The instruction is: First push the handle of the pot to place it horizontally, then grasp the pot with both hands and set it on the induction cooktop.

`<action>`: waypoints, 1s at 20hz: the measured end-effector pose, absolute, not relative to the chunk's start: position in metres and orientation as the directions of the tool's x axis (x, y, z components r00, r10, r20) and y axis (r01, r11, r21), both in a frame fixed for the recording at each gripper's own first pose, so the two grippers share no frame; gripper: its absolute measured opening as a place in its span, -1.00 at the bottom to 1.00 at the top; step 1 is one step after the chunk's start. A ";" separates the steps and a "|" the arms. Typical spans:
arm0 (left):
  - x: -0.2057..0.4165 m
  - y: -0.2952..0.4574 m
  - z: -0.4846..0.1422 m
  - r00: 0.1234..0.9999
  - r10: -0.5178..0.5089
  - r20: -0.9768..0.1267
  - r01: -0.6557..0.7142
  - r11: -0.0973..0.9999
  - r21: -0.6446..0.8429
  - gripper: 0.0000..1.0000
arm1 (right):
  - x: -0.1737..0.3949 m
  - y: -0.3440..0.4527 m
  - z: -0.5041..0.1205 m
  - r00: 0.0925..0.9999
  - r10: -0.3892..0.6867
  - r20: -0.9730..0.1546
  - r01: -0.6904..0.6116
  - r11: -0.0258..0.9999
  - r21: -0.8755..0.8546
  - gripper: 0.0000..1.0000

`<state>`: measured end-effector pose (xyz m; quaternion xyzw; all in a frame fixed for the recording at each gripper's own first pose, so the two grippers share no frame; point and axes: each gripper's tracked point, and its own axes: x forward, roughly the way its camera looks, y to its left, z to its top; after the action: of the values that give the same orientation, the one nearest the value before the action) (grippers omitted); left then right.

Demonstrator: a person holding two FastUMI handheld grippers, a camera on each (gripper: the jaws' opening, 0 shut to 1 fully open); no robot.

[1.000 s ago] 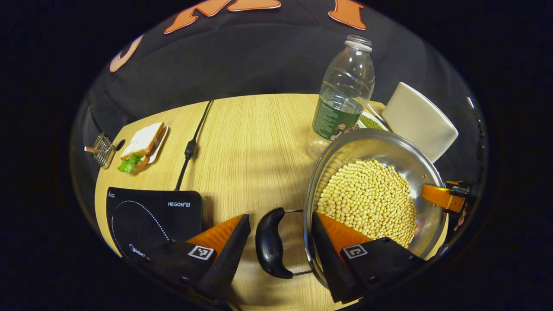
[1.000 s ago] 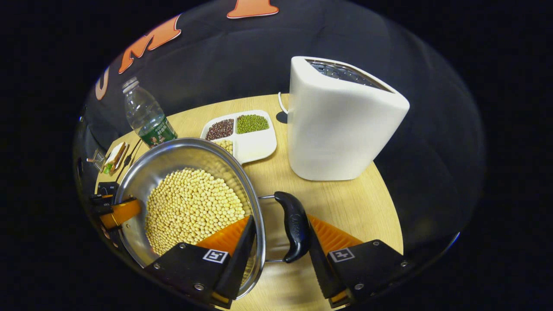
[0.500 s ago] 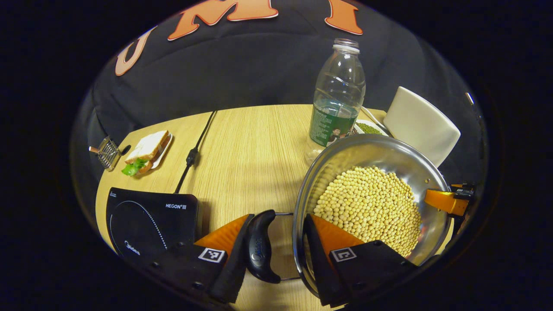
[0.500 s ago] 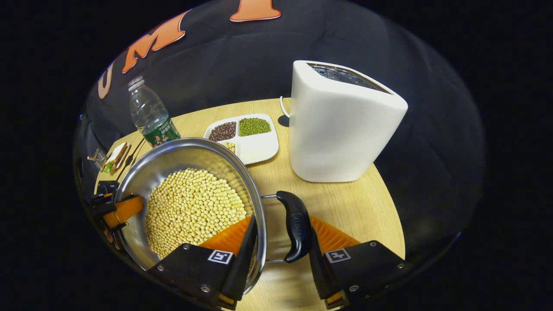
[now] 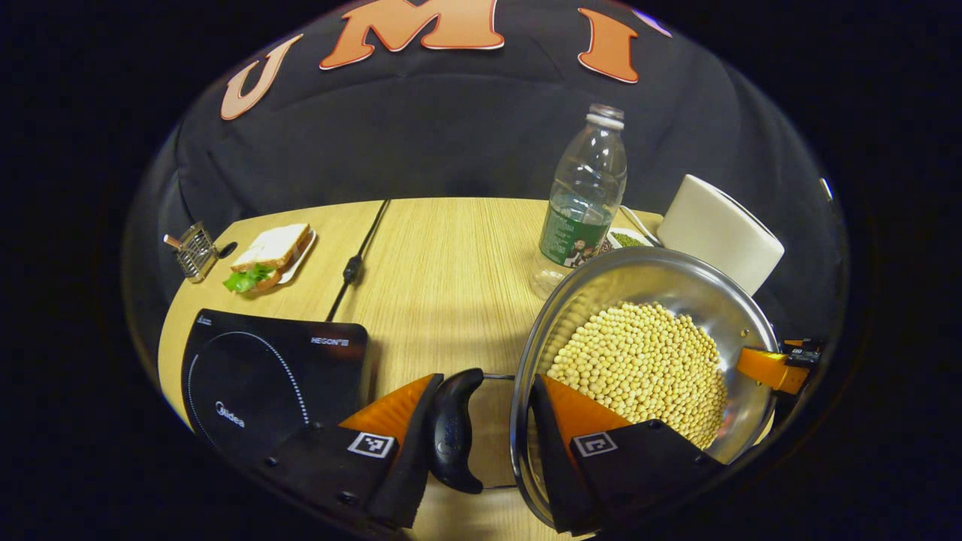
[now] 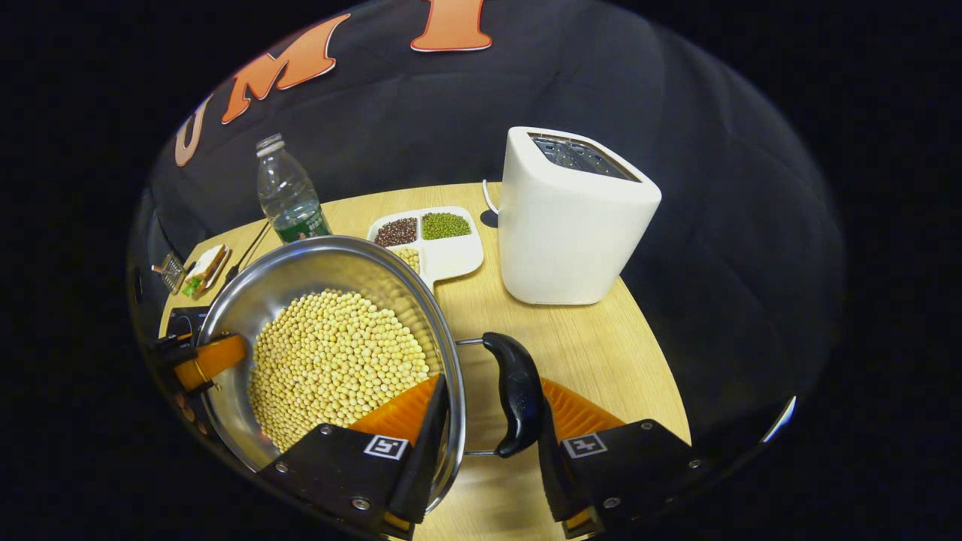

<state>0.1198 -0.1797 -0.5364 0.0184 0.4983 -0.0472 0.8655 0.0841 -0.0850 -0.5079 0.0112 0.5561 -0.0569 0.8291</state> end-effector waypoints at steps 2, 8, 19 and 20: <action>0.121 -0.176 -0.526 0.525 -0.060 -0.849 0.102 0.995 -0.008 0.43 | 0.080 -0.083 -0.513 0.396 -0.084 -0.915 0.109 0.993 -0.044 0.20; 0.118 -0.160 -0.500 0.554 -0.048 -0.831 0.094 0.996 0.005 0.43 | 0.086 -0.084 -0.514 0.434 -0.068 -0.899 0.086 0.996 -0.034 0.20; 0.104 -0.139 -0.464 0.601 0.031 -0.799 0.029 0.998 0.061 0.43 | 0.103 -0.081 -0.531 0.490 0.013 -0.871 -0.004 1.000 0.013 0.20; 0.103 -0.140 -0.463 0.602 0.043 -0.797 0.016 0.998 0.066 0.43 | 0.105 -0.081 -0.534 0.493 0.025 -0.870 -0.020 1.000 0.018 0.19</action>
<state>0.1028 -0.1398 -0.4625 0.0333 0.4461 0.0075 0.8943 0.1049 -0.0805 -0.5343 0.0028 0.5036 0.0131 0.8639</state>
